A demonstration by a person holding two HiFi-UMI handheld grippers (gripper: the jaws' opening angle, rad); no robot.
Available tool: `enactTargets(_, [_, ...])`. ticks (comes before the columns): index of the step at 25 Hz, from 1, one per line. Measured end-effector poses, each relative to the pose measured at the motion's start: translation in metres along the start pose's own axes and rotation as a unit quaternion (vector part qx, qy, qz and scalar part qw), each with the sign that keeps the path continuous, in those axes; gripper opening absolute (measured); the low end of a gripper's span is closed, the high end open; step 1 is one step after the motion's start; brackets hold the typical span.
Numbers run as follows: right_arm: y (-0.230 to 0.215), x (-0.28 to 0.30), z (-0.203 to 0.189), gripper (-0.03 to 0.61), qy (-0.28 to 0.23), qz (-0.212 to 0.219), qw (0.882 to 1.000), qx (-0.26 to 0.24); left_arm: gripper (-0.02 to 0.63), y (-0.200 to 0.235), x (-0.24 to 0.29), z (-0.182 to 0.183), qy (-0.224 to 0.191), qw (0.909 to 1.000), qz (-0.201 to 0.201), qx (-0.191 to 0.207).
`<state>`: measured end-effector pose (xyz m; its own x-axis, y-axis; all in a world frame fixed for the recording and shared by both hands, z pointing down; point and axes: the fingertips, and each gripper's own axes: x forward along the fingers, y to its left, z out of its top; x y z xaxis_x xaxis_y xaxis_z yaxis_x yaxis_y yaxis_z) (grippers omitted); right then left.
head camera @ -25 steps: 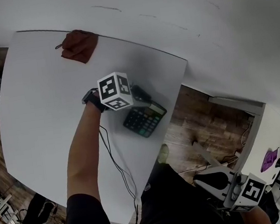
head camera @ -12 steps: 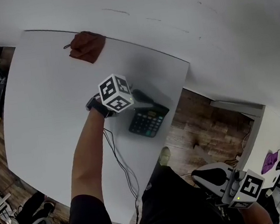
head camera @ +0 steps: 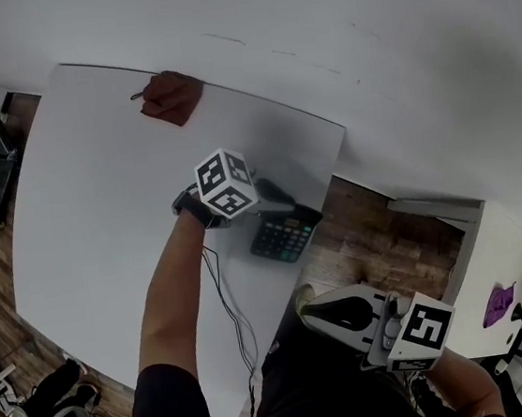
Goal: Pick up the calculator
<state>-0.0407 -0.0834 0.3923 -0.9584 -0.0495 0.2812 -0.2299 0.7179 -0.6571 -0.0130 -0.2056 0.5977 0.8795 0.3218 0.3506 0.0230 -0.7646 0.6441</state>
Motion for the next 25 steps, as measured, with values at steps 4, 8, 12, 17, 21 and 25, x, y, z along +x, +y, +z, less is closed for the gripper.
enactTargets(4, [0.005,0.008,0.003,0.012,-0.004,0.012,1.0,-0.002,0.041,-0.01,-0.006,0.017,-0.013,0.9998,0.008,0.01])
enactTargets(8, [0.021,0.003,0.002,0.012,-0.001,0.018,1.0,-0.011,0.041,-0.033,-0.004,0.032,-0.026,0.9995,0.013,0.016])
enactTargets(12, [0.042,-0.005,0.005,0.012,-0.01,0.029,0.999,-0.035,0.041,-0.062,-0.006,0.053,-0.044,0.9982,0.025,0.034])
enactTargets(17, [0.076,-0.027,0.001,0.012,-0.02,0.037,0.997,-0.059,0.041,-0.116,0.001,0.081,-0.071,0.995,0.035,0.061])
enactTargets(21, [0.106,-0.049,-0.013,0.011,-0.026,0.037,0.996,-0.079,0.041,-0.163,0.013,0.093,-0.088,0.9923,0.042,0.076])
enactTargets(25, [0.134,-0.071,-0.029,0.011,-0.034,0.041,0.994,-0.097,0.041,-0.205,0.029,0.098,-0.097,0.9903,0.05,0.086])
